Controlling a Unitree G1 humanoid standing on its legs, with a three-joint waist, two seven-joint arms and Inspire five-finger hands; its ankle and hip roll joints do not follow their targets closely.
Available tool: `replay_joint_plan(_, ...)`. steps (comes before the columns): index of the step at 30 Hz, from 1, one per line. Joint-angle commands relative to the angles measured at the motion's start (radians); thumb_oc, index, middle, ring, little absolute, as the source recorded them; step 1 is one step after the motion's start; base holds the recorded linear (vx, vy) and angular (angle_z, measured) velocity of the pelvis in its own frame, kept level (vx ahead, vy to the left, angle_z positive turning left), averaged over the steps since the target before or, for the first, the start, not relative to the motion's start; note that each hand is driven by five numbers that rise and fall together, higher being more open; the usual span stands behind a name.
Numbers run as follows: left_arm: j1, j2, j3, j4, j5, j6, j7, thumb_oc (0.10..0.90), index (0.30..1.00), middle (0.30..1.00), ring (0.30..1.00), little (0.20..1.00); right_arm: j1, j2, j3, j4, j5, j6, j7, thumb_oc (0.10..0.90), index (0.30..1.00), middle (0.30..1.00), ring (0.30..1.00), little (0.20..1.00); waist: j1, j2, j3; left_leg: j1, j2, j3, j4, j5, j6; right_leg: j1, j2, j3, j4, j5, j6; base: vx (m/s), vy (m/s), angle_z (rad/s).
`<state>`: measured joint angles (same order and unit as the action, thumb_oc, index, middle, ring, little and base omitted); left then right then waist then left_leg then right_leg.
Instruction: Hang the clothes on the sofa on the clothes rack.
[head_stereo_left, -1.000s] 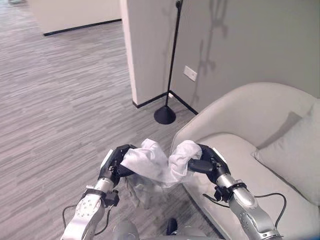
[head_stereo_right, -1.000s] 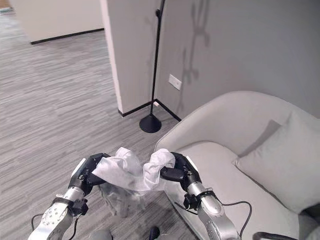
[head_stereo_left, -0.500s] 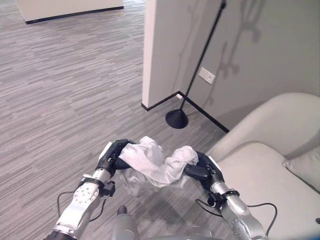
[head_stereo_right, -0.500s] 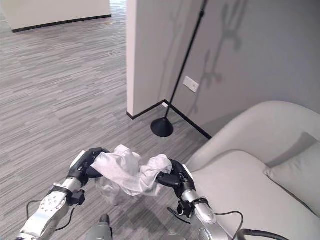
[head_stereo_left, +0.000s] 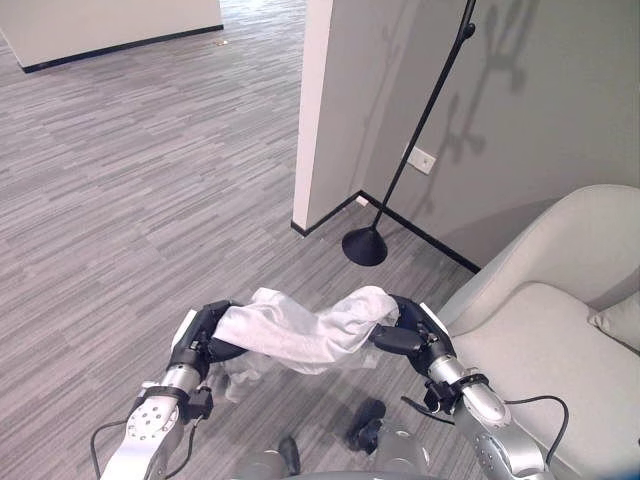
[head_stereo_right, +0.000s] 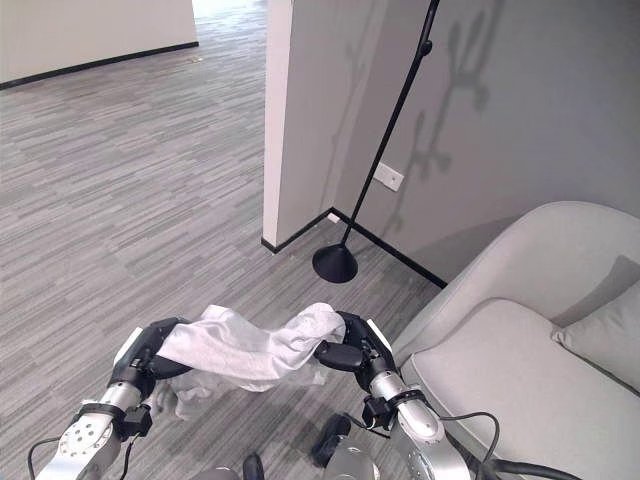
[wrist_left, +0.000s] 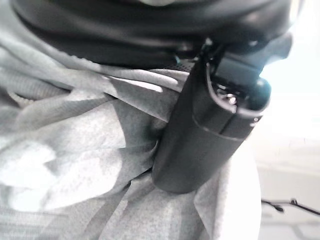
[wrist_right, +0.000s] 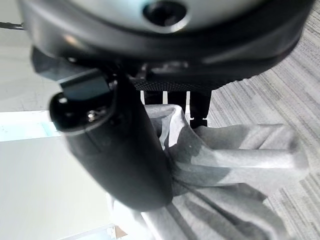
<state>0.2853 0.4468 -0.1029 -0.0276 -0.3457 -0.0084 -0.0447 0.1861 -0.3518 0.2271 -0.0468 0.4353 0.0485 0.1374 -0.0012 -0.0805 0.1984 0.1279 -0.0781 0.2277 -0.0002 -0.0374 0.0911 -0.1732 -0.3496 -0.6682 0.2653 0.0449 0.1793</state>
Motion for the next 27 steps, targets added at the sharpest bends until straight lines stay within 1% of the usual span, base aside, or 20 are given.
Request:
replay_joint_plan(1, -0.054, 0.001, 0.009, -0.159, -0.007, -0.096, -0.047, 0.400, 0.300, 0.300, 0.300, 0.300, -0.102, 0.013, -0.030, -0.008, 0.000, -0.087, -0.013, 0.400, 0.300, 0.300, 0.300, 0.300, 0.015, -0.009, -0.076, 0.069, 0.091, -0.036, 0.028, -0.164, -0.072, 0.081, 0.070, 0.039, -0.117, 0.085, -0.019, 0.33, 0.039, 0.06)
replay_joint_plan(2, -0.040, -0.009, 0.009, -0.158, -0.019, -0.092, -0.049, 0.400, 0.300, 0.300, 0.300, 0.300, -0.113, 0.018, -0.023, -0.012, 0.008, -0.089, -0.015, 0.400, 0.300, 0.300, 0.300, 0.300, 0.013, 0.001, -0.096, 0.076, 0.100, -0.030, 0.075, -0.208, -0.083, 0.102, 0.090, 0.026, -0.130, 0.040, -0.042, 0.25, 0.008, 0.03)
replay_joint_plan(5, -0.028, -0.013, 0.009, -0.151, -0.033, -0.091, -0.048, 0.400, 0.300, 0.300, 0.300, 0.300, -0.123, 0.017, -0.013, -0.010, 0.023, -0.092, -0.013, 0.400, 0.300, 0.300, 0.300, 0.300, 0.011, 0.014, -0.118, 0.059, 0.120, -0.020, 0.152, -0.230, -0.109, 0.138, 0.120, 0.009, -0.178, 0.007, -0.070, 0.20, -0.051, 0.01)
replay_joint_plan(6, -0.028, -0.008, 0.013, -0.150, -0.037, -0.090, -0.045, 0.400, 0.300, 0.300, 0.300, 0.300, -0.126, 0.012, -0.010, -0.010, 0.021, -0.095, -0.013, 0.400, 0.300, 0.300, 0.300, 0.300, 0.009, 0.019, -0.123, 0.042, 0.134, -0.006, 0.213, -0.207, -0.134, 0.154, 0.128, 0.008, -0.197, -0.004, -0.078, 0.14, -0.106, -0.02)
replay_joint_plan(7, -0.024, 0.005, 0.034, -0.157, -0.043, -0.096, -0.035, 0.400, 0.300, 0.300, 0.300, 0.300, -0.138, -0.001, -0.011, -0.019, 0.028, -0.103, -0.015, 0.400, 0.300, 0.300, 0.300, 0.300, 0.009, 0.024, -0.122, -0.045, 0.195, 0.019, 0.430, -0.116, -0.215, 0.187, 0.159, 0.020, -0.235, -0.030, -0.109, 0.12, -0.126, 0.01)
replay_joint_plan(8, -0.024, 0.005, 0.035, -0.158, -0.043, -0.095, -0.036, 0.400, 0.300, 0.300, 0.300, 0.300, -0.139, -0.001, -0.010, -0.019, 0.029, -0.103, -0.016, 0.400, 0.300, 0.300, 0.300, 0.300, 0.009, 0.027, -0.124, -0.059, 0.205, 0.016, 0.451, -0.121, -0.222, 0.184, 0.168, 0.020, -0.240, -0.032, -0.116, 0.14, -0.117, -0.02)
replay_joint_plan(9, -0.026, 0.013, 0.049, -0.161, -0.044, -0.102, -0.024, 0.400, 0.300, 0.300, 0.300, 0.300, -0.142, -0.007, -0.008, -0.014, 0.032, -0.107, -0.020, 0.400, 0.300, 0.300, 0.300, 0.300, 0.018, 0.032, -0.116, -0.113, 0.229, 0.009, 0.572, -0.032, -0.266, 0.213, 0.189, 0.037, -0.267, -0.055, -0.141, 0.07, -0.105, -0.18)
replay_joint_plan(10, -0.033, 0.012, 0.055, -0.157, -0.049, -0.105, -0.008, 0.400, 0.300, 0.300, 0.300, 0.300, -0.139, -0.018, -0.013, -0.001, 0.024, -0.110, -0.036, 0.400, 0.300, 0.300, 0.300, 0.300, 0.035, 0.023, -0.091, -0.195, 0.285, -0.003, 0.727, 0.032, -0.294, 0.249, 0.220, 0.050, -0.310, -0.079, -0.175, 0.11, -0.090, -0.29)
replay_joint_plan(12, -0.045, 0.008, 0.058, -0.153, -0.046, -0.106, 0.000, 0.400, 0.300, 0.300, 0.300, 0.300, -0.138, -0.024, -0.021, 0.001, 0.018, -0.111, -0.048, 0.400, 0.300, 0.300, 0.300, 0.300, 0.044, 0.020, -0.077, -0.241, 0.308, -0.010, 0.774, 0.016, -0.285, 0.267, 0.232, 0.062, -0.328, -0.084, -0.182, 0.08, 0.003, -0.57)
replay_joint_plan(13, -0.053, -0.005, 0.069, -0.158, -0.037, -0.109, 0.021, 0.400, 0.300, 0.300, 0.300, 0.300, -0.140, -0.033, -0.040, 0.001, 0.013, -0.114, -0.064, 0.400, 0.300, 0.300, 0.300, 0.300, 0.058, 0.015, -0.059, -0.304, 0.312, -0.034, 0.730, -0.043, -0.249, 0.285, 0.228, 0.103, -0.340, -0.091, -0.173, 0.10, 0.096, -1.00)
replay_joint_plan(14, -0.054, -0.005, 0.069, -0.159, -0.037, -0.108, 0.022, 0.400, 0.300, 0.300, 0.300, 0.300, -0.140, -0.033, -0.040, 0.001, 0.013, -0.113, -0.064, 0.400, 0.300, 0.300, 0.300, 0.300, 0.060, 0.015, -0.059, -0.304, 0.312, -0.031, 0.730, -0.045, -0.247, 0.284, 0.227, 0.106, -0.340, -0.090, -0.172, 0.28, 0.373, -0.97)
replay_joint_plan(15, -0.053, -0.020, 0.080, -0.163, -0.031, -0.118, 0.036, 0.400, 0.300, 0.300, 0.300, 0.300, -0.147, -0.040, -0.053, 0.008, 0.008, -0.118, -0.075, 0.400, 0.300, 0.300, 0.300, 0.300, 0.070, 0.029, -0.062, -0.325, 0.295, -0.090, 0.467, -0.084, -0.212, 0.285, 0.221, 0.165, -0.341, -0.098, -0.142, 0.19, 0.414, -0.70)
replay_joint_plan(16, -0.048, -0.026, 0.082, -0.163, -0.025, -0.123, 0.040, 0.400, 0.300, 0.300, 0.300, 0.300, -0.149, -0.043, -0.056, 0.011, -0.001, -0.119, -0.080, 0.400, 0.300, 0.300, 0.300, 0.300, 0.077, 0.032, -0.062, -0.320, 0.279, -0.106, 0.317, -0.025, -0.200, 0.279, 0.209, 0.168, -0.335, -0.086, -0.136, 0.45, 0.635, -0.52)
replay_joint_plan(17, -0.038, -0.038, 0.086, -0.149, -0.007, -0.128, 0.055, 0.400, 0.300, 0.300, 0.300, 0.300, -0.154, -0.051, -0.054, 0.021, -0.022, -0.118, -0.088, 0.400, 0.300, 0.300, 0.300, 0.300, 0.101, 0.053, -0.062, -0.304, 0.241, -0.241, 0.075, 0.081, -0.218, 0.299, 0.234, 0.244, -0.334, -0.112, -0.131, 0.38, 0.458, -0.95)
replay_joint_plan(18, -0.043, -0.041, 0.078, -0.133, 0.003, -0.137, 0.062, 0.400, 0.300, 0.300, 0.300, 0.300, -0.158, -0.052, -0.059, 0.036, -0.019, -0.125, -0.093, 0.400, 0.300, 0.300, 0.300, 0.300, 0.107, 0.060, -0.054, -0.308, 0.232, -0.286, -0.003, 0.113, -0.234, 0.314, 0.240, 0.275, -0.322, -0.130, -0.133, 0.37, 0.329, -1.28)
replay_joint_plan(19, -0.043, -0.042, 0.077, -0.133, 0.003, -0.137, 0.062, 0.400, 0.300, 0.300, 0.300, 0.300, -0.159, -0.052, -0.059, 0.036, -0.019, -0.125, -0.093, 0.400, 0.300, 0.300, 0.300, 0.300, 0.106, 0.060, -0.054, -0.308, 0.232, -0.287, -0.005, 0.115, -0.233, 0.314, 0.240, 0.275, -0.322, -0.130, -0.133, 0.26, 0.281, -1.52)
replay_joint_plan(20, -0.040, -0.038, 0.063, -0.123, 0.025, -0.134, 0.046, 0.400, 0.300, 0.300, 0.300, 0.300, -0.147, -0.046, -0.079, 0.039, 0.014, -0.122, -0.088, 0.400, 0.300, 0.300, 0.300, 0.300, 0.096, 0.070, -0.060, -0.296, 0.246, -0.273, -0.048, 0.128, -0.234, 0.335, 0.248, 0.316, -0.292, -0.162, -0.132, 0.22, 0.285, -0.98)
replay_joint_plan(21, -0.039, -0.036, 0.061, -0.118, 0.027, -0.132, 0.042, 0.400, 0.300, 0.300, 0.300, 0.300, -0.133, -0.038, -0.086, 0.033, 0.025, -0.125, -0.093, 0.400, 0.300, 0.300, 0.300, 0.300, 0.087, 0.077, -0.072, -0.286, 0.249, -0.268, -0.034, 0.146, -0.228, 0.341, 0.251, 0.325, -0.288, -0.170, -0.126, 0.30, 0.396, -0.83)
replay_joint_plan(24, -0.052, -0.028, 0.056, -0.106, 0.032, -0.134, 0.051, 0.400, 0.300, 0.300, 0.300, 0.300, -0.125, -0.034, -0.090, 0.036, 0.034, -0.122, -0.092, 0.400, 0.300, 0.300, 0.300, 0.300, 0.092, 0.068, -0.081, -0.298, 0.238, -0.268, 0.007, 0.147, -0.228, 0.335, 0.238, 0.340, -0.271, -0.167, -0.123, 0.13, 0.191, -0.74)
replay_joint_plan(27, -0.094, 0.035, 0.039, -0.117, 0.082, -0.125, 0.044, 0.400, 0.300, 0.300, 0.300, 0.300, -0.126, -0.002, -0.088, 0.050, 0.027, -0.107, -0.086, 0.400, 0.300, 0.300, 0.300, 0.300, 0.079, 0.023, -0.097, -0.273, 0.183, -0.220, 0.059, 0.089, -0.155, 0.303, 0.190, 0.390, -0.111, -0.184, -0.092, 0.29, 0.438, -0.36)
